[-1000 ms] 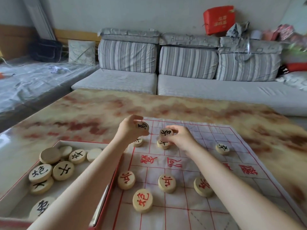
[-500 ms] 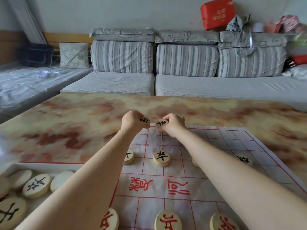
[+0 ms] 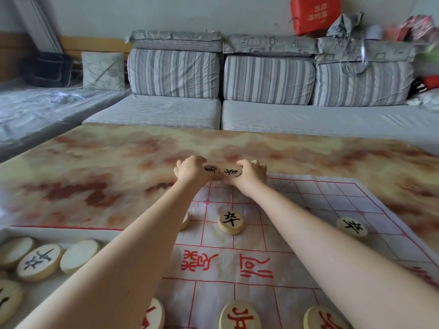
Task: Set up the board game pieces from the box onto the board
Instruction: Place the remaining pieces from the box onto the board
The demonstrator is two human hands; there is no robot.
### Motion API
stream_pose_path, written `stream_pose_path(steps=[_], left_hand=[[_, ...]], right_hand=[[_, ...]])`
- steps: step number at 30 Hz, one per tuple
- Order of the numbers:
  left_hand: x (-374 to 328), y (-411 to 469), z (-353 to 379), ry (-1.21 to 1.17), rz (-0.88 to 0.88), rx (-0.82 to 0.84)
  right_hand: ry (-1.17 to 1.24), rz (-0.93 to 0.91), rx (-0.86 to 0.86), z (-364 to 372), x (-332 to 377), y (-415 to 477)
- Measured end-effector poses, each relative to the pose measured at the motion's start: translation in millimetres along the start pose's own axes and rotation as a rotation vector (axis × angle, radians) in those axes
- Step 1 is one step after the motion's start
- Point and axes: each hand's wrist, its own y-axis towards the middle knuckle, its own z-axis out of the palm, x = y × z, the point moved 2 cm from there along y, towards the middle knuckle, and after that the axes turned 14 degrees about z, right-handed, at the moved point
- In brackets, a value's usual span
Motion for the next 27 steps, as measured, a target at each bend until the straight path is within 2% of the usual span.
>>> stream_pose_path(steps=[6, 13, 18, 23, 27], left_hand=[[0, -20, -35, -0.182, 0.036, -0.081], [34, -94, -108, -0.209, 0.072, -0.115], [63, -154, -152, -0.171, 0.075, -0.079], [82, -195, -157, -0.012, 0.017, -0.017], [85, -216, -144, 0.09, 0.1, 0.048]], right_hand=[[0.099, -0.068, 0.025, -19, 20, -34], [0.18, -0.238, 0.302, -23, 65, -135], [0.046, -0.368, 0.43, -5, 83, -202], [-0.068, -0.408, 0.39, 7, 91, -236], [-0.168, -0.439, 0.283, 19, 91, -241]])
